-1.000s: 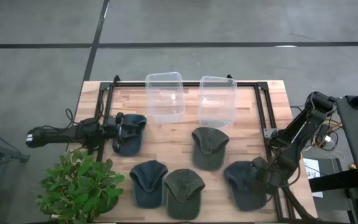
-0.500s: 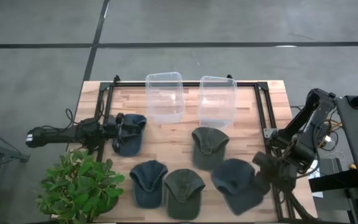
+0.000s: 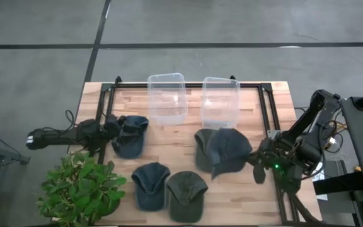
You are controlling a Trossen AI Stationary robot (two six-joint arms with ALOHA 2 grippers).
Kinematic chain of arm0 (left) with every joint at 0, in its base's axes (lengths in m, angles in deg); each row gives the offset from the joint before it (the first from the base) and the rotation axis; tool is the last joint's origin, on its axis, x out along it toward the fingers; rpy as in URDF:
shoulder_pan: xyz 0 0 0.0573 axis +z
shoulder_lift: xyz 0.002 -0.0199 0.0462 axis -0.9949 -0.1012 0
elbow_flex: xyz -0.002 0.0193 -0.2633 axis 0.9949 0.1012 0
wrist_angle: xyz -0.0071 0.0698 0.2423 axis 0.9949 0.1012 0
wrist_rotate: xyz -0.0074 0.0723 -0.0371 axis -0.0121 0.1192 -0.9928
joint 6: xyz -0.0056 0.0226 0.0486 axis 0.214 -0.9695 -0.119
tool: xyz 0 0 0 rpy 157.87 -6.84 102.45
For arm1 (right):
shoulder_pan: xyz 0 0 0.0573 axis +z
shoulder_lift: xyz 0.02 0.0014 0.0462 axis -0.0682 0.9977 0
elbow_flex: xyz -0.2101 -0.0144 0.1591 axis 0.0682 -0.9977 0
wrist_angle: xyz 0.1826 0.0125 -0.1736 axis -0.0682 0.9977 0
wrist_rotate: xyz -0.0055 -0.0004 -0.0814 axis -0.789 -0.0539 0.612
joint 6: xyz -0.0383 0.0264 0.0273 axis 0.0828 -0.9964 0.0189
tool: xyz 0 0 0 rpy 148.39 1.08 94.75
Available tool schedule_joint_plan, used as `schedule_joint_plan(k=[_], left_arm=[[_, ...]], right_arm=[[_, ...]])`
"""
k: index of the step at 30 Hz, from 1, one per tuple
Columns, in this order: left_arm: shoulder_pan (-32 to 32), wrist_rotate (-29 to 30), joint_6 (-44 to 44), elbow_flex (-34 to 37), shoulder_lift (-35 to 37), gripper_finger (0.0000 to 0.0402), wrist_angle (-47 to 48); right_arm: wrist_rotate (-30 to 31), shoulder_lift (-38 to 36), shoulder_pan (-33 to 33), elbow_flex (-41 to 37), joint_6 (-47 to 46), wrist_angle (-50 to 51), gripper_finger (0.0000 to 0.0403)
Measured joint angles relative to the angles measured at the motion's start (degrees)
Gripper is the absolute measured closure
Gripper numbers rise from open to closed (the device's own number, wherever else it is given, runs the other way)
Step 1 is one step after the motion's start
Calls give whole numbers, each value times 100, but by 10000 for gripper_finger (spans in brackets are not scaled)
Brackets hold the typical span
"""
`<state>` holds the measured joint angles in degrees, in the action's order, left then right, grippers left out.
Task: Pick & Place hat
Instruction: Put the bottom right blue cap into the left transparent bin
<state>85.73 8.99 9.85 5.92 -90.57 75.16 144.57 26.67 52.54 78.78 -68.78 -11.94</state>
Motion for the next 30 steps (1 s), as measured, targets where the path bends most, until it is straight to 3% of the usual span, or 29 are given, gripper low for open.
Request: schedule_joint_plan(k=[8, 14, 23, 30], left_arm=[[1, 17, 283, 0, 2, 184, -533], [1, 98, 976, -1, 0, 184, -1114], [1, 404, 1165, -108, -161, 184, -1726], [2, 509, 487, -886, -1067, 184, -1715]], right_arm=[[1269, 7, -9, -216, -6, -28, 390], [2096, 7, -71, -223, 203, -46, 390], [2227, 7, -641, -207, 308, -64, 390], [2219, 7, -1004, -204, 303, -112, 390]])
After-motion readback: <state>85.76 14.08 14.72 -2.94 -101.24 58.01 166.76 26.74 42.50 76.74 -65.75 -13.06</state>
